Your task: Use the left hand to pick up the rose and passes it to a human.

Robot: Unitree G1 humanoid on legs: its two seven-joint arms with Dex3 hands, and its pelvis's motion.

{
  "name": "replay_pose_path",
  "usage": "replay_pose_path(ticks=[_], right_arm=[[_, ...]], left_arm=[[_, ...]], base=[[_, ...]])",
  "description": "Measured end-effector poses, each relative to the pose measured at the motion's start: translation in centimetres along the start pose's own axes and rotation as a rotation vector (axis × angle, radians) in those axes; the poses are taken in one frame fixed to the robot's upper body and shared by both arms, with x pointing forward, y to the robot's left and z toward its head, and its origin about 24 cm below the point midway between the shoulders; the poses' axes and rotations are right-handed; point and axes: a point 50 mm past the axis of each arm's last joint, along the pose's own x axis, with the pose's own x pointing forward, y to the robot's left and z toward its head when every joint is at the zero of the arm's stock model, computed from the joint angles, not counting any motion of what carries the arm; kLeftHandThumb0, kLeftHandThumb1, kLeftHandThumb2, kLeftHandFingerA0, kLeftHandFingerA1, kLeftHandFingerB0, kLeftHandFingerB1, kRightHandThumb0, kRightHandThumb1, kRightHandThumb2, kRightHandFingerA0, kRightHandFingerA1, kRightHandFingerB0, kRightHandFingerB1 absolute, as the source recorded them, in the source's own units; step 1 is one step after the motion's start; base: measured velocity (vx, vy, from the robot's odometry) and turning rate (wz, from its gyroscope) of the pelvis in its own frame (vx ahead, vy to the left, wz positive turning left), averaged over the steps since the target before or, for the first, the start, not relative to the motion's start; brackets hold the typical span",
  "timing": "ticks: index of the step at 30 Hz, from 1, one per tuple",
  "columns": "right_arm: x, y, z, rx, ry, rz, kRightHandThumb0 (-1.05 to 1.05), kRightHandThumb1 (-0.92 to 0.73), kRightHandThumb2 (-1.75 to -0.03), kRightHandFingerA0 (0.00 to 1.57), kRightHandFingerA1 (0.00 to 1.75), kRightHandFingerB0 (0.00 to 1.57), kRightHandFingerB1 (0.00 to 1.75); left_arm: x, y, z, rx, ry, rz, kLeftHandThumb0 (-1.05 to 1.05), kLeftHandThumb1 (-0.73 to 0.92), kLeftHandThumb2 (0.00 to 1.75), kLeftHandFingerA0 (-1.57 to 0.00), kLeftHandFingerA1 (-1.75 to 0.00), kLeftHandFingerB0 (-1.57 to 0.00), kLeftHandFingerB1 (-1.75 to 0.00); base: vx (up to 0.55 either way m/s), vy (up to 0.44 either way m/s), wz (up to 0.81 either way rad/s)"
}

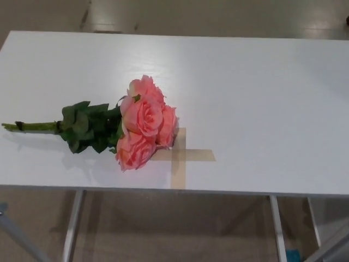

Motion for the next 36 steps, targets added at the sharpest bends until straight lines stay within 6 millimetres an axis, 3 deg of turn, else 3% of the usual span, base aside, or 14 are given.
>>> replay_pose_path(ticks=[4,5,9,14,15,16,20,21,22,23,28,32,34,36], right_arm=[[0.0,0.0,-0.1,-0.001,0.003,-0.001,-0.57,-0.65,-1.0,0.58,0.67,0.32,0.5],[0.0,0.0,-0.2,-0.001,0.003,-0.001,-0.55,-0.81,-0.65,0.63,0.57,0.41,0.34],[0.0,0.0,-0.2,-0.001,0.004,-0.003,-0.55,-0.81,-0.65,0.63,0.57,0.4,0.34],[0.0,0.0,0.0,-0.001,-0.003,-0.005,-0.55,-0.81,-0.64,0.63,0.57,0.4,0.33],[0.0,0.0,0.0,-0.001,-0.004,-0.005,-0.55,-0.81,-0.64,0.63,0.57,0.4,0.33],[0.0,0.0,0.1,-0.001,-0.006,-0.005,-0.57,-0.65,-1.0,0.58,0.67,0.32,0.5],[0.1,0.0,0.3,-0.001,-0.011,-0.006,-0.57,-0.65,-1.0,0.57,0.66,0.3,0.5],[0.1,0.0,0.3,-0.001,-0.012,-0.005,-0.57,-0.65,-1.0,0.57,0.66,0.3,0.5],[0.1,0.0,0.4,-0.001,-0.012,-0.005,-0.58,-0.65,-1.0,0.56,0.66,0.3,0.49],[0.1,0.0,0.4,-0.001,-0.012,-0.005,-0.57,-0.65,-1.0,0.56,0.66,0.29,0.49],[0.1,0.0,0.3,-0.002,-0.012,-0.005,-0.57,-0.65,-1.0,0.56,0.66,0.31,0.5],[0.1,0.0,0.4,-0.002,-0.012,-0.005,-0.57,-0.65,-1.0,0.57,0.66,0.31,0.5],[0.1,0.0,0.4,-0.002,-0.013,-0.005,-0.57,-0.65,-1.0,0.57,0.66,0.31,0.5],[0.1,0.0,0.5,-0.002,-0.014,-0.005,-0.57,-0.65,-1.0,0.57,0.66,0.31,0.5]], left_arm=[[0.0,0.0,-0.1,0.0,-0.003,-0.006,-0.54,0.59,0.59,-0.54,-0.38,-0.39,-0.33],[0.0,0.0,-0.1,0.0,-0.003,-0.008,-0.56,0.56,0.58,-0.51,-0.37,-0.35,-0.32],[-0.1,0.4,0.1,-0.002,-0.017,-0.006,-0.64,0.38,0.7,-0.32,-0.42,-0.19,-0.36],[-0.4,2.0,1.6,0.001,-0.125,-0.018,-0.63,0.36,0.67,-0.23,-0.38,-0.16,-0.36],[-0.5,2.2,1.8,0.001,-0.14,-0.02,-0.63,0.36,0.67,-0.22,-0.38,-0.16,-0.36],[-0.6,2.5,2.0,0.001,-0.16,-0.023,-0.63,0.36,0.66,-0.24,-0.38,-0.19,-0.36],[-1.5,3.5,2.5,0.008,-0.255,-0.052,-0.58,0.4,0.53,-0.35,-0.33,-0.32,-0.32],[-1.8,3.8,2.5,0.015,-0.281,-0.059,-0.58,0.36,0.72,-0.34,-0.44,-0.26,-0.39],[-2.2,4.0,2.4,0.021,-0.309,-0.066,-0.58,0.37,0.71,-0.36,-0.43,-0.3,-0.39],[-2.6,4.2,2.4,0.026,-0.332,-0.07,-0.53,0.39,0.53,-0.41,-0.35,-0.39,-0.33],[-4.7,5.2,2.1,0.051,-0.423,-0.075,-0.56,0.36,0.64,-0.41,-0.42,-0.38,-0.39],[-6.9,6.1,2.3,0.052,-0.52,-0.088,-0.46,0.4,0.52,-0.48,-0.38,-0.41,-0.33],[-7.8,6.5,2.6,0.046,-0.566,-0.096,-0.54,0.36,0.65,-0.46,-0.45,-0.37,-0.4],[-8.8,7.0,3.0,0.038,-0.615,-0.1,-0.49,0.41,0.53,-0.5,-0.39,-0.39,-0.33]], base=[[0.0,0.0,0.0],[0.0,0.0,0.0],[0.0,0.0,0.0],[0.0,0.0,0.0],[0.0,0.0,0.0],[0.0,0.0,0.0],[0.0,0.0,0.0],[0.0,0.0,0.0],[0.0,0.0,0.0],[0.0,0.0,0.0],[0.0,0.0,0.0],[0.0,0.0,0.0],[0.0,0.0,0.0],[0.0,0.0,0.0]])
